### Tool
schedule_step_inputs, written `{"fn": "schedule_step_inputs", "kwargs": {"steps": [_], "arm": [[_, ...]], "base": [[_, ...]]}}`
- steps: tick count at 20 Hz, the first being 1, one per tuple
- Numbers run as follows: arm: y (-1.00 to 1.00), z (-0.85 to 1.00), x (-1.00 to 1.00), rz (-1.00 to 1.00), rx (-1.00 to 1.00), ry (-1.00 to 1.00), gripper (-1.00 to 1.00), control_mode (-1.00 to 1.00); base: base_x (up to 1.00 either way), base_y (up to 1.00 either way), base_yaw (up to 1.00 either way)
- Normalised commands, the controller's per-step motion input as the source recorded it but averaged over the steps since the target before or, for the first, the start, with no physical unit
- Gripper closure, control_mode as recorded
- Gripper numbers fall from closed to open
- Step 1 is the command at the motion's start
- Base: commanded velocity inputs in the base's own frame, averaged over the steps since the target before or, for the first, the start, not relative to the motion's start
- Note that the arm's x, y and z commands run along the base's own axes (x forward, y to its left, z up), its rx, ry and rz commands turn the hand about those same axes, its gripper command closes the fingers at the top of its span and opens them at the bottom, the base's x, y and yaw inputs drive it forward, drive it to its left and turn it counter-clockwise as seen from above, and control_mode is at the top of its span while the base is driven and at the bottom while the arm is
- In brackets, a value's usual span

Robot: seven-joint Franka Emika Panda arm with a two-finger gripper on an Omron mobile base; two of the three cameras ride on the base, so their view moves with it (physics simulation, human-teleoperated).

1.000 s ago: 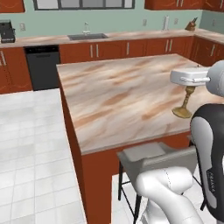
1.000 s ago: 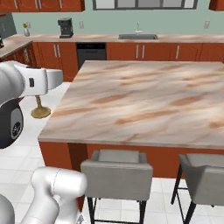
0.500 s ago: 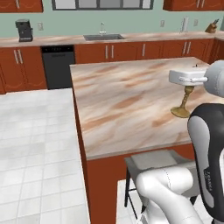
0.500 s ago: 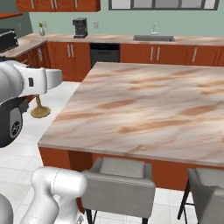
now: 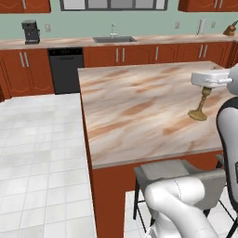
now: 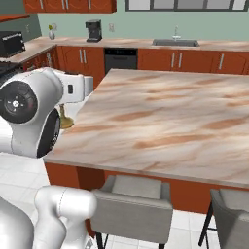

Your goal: Get the candle and the wine from the cabinet and move them to the dining counter.

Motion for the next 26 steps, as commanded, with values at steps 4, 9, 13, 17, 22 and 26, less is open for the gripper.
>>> {"fn": "schedule_step_inputs", "kwargs": {"steps": [4, 9, 13, 17, 22, 26], "arm": [[-0.78, -0.35, 0.8, 0.21, 0.0, 0.0, 1.0, -1.0], [-0.51, -0.54, 0.73, 0.25, 0.0, 0.0, 1.0, -1.0], [-0.24, -0.65, 0.57, 0.29, -0.03, 0.0, 1.0, -1.0], [-0.01, -0.7, 0.38, 0.29, -0.12, 0.0, 1.0, -1.0], [0.03, -0.65, 0.37, 0.25, -0.08, 0.0, 1.0, -1.0], [0.41, -0.49, 0.51, 0.11, -0.04, 0.0, 1.0, -1.0]], "base": [[0.0, 0.0, 0.0], [0.0, 0.0, 0.0], [0.0, 0.0, 0.0], [0.0, 0.0, 0.0], [0.0, 0.0, 0.0], [0.0, 0.0, 0.0]]}}
